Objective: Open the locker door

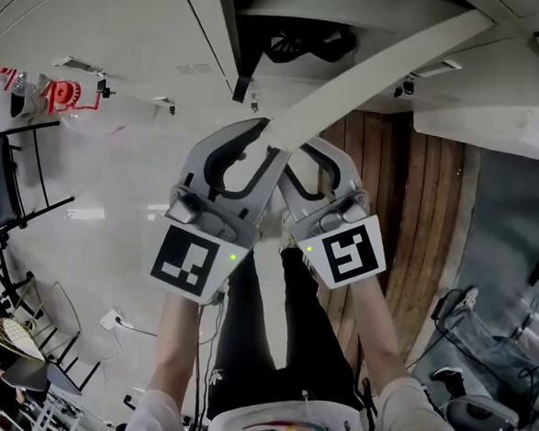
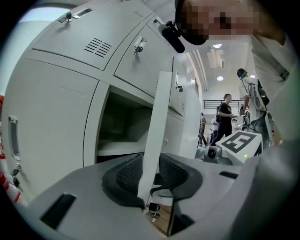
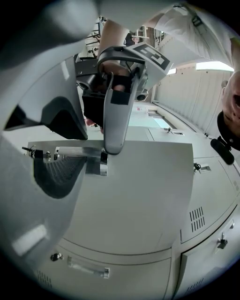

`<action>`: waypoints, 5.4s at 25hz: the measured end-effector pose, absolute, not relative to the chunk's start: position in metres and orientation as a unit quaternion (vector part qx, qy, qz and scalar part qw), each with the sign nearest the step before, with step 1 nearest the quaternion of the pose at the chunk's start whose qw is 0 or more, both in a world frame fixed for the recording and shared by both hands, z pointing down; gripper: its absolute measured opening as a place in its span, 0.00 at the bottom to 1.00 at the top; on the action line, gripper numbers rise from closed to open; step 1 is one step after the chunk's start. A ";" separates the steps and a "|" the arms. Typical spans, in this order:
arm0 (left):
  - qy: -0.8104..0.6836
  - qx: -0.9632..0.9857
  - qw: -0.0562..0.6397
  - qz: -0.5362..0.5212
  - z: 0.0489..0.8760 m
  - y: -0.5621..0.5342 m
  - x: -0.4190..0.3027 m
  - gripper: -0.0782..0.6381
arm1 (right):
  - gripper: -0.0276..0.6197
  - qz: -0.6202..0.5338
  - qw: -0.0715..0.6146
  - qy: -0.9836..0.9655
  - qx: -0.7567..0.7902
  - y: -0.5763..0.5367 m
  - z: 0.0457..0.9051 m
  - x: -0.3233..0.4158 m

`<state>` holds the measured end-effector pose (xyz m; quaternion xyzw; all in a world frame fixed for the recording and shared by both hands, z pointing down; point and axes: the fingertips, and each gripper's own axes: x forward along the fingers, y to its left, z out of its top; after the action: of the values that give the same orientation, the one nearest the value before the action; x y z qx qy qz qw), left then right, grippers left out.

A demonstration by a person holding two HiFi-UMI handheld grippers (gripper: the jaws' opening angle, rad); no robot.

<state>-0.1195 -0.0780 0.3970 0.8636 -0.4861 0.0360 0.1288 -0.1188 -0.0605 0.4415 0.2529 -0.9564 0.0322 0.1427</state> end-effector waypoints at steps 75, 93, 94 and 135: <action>-0.205 0.968 0.115 0.088 0.404 -0.068 0.186 0.30 | 0.20 0.169 0.108 -0.834 0.513 -0.012 0.464 0.152; -0.201 0.971 0.100 0.083 0.400 -0.058 0.167 0.32 | 0.20 0.160 0.110 -0.843 0.501 -0.013 0.457 0.132; -0.201 0.971 0.100 0.082 0.399 -0.057 0.165 0.32 | 0.20 0.158 0.110 -0.844 0.500 -0.014 0.456 0.130; -0.676 0.733 0.065 -0.040 0.121 -0.028 -0.150 0.14 | 0.05 0.005 0.043 -0.874 0.484 -0.041 0.145 -0.019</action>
<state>-0.1501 -0.0277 0.1206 0.7332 -0.6757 -0.0396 0.0653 -0.0190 -0.0410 0.1448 0.4837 -0.8742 0.0047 0.0429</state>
